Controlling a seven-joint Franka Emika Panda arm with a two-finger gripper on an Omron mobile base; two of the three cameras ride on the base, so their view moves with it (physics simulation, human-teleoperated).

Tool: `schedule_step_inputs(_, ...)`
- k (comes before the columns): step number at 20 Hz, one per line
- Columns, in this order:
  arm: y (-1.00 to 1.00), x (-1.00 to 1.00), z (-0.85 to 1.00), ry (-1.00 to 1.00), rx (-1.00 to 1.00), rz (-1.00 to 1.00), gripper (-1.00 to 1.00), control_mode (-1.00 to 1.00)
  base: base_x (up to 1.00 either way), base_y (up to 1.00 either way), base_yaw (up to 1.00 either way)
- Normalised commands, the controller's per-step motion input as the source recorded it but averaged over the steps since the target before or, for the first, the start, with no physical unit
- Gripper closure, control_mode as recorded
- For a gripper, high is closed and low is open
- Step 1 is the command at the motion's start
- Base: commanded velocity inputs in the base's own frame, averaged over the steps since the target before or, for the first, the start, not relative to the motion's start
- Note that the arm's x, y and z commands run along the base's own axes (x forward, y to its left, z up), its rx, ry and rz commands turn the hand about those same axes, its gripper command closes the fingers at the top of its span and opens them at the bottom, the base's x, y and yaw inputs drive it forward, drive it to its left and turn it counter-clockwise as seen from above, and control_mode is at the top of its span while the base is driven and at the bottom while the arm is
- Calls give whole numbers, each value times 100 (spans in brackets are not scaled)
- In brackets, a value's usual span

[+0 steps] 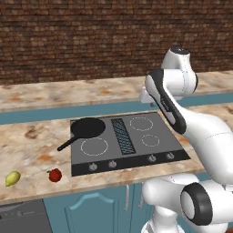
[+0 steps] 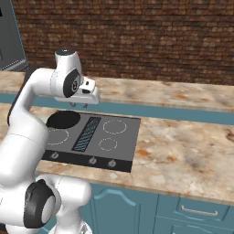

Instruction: Put the lemon and bell pepper in the pan. Then turn on the rear left burner and set the heat to medium.

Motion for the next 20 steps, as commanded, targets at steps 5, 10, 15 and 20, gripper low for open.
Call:
schedule_step_inputs(5,57,-1,1,-4,0,0,-100,-100,0,0,0)
schedule_step_inputs(10,100,0,-15,3,0,0,-100,-100,0,0,0)
schedule_step_inputs(15,100,0,-37,9,0,0,-100,-100,0,0,0)
schedule_step_inputs(20,100,0,-43,16,0,2,-100,-100,0,0,0)
